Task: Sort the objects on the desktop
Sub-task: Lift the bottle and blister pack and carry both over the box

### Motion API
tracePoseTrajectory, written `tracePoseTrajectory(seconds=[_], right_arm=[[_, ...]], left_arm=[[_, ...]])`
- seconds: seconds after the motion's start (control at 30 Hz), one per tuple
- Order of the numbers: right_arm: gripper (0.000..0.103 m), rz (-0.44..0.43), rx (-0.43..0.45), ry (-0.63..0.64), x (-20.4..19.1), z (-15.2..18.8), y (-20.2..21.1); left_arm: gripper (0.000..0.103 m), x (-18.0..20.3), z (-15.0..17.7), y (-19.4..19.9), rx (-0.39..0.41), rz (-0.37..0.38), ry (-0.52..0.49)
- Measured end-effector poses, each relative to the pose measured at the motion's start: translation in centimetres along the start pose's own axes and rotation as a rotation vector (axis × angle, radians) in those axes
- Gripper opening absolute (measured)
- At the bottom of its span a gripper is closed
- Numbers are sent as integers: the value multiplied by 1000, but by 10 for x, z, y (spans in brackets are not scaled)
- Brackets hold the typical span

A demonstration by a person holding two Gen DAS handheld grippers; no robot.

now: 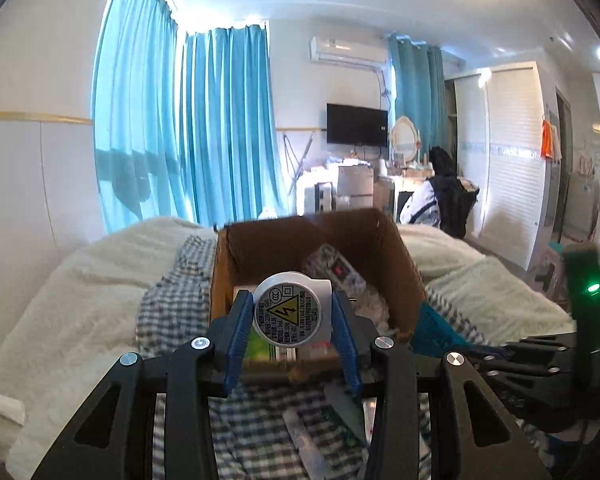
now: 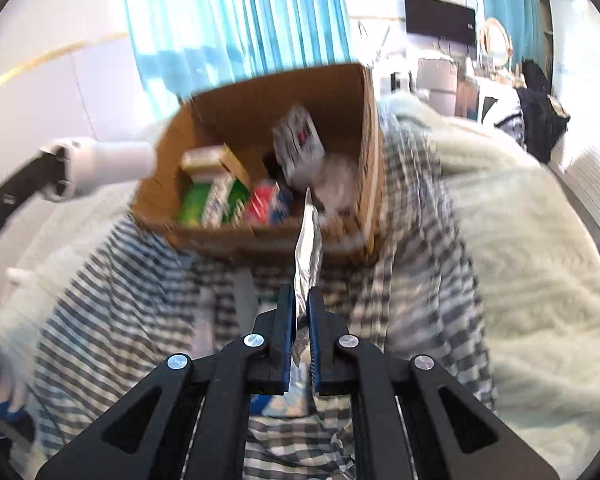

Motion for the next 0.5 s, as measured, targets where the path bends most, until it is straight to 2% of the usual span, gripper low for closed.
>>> tracePoseTrajectory(seconds=[0.27,0.5], right_arm=[[6,-33,139,21,-8,-43,47],[6,-37,219,19,-15,-85,53]], left_arm=[[40,-3,-34,-4,60,2,-8],[40,0,-61,-21,90,21,-20]])
Point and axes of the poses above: each gripper's, at about its wrist camera, not at the fingertips, and y roughly against the way its jaws point, x to its right, z to its underside, the point moved 4 cm from there along -y, roughly the way its jaws point, and after that the axes turned 15 degrees about -x, right-handed, at the moved point
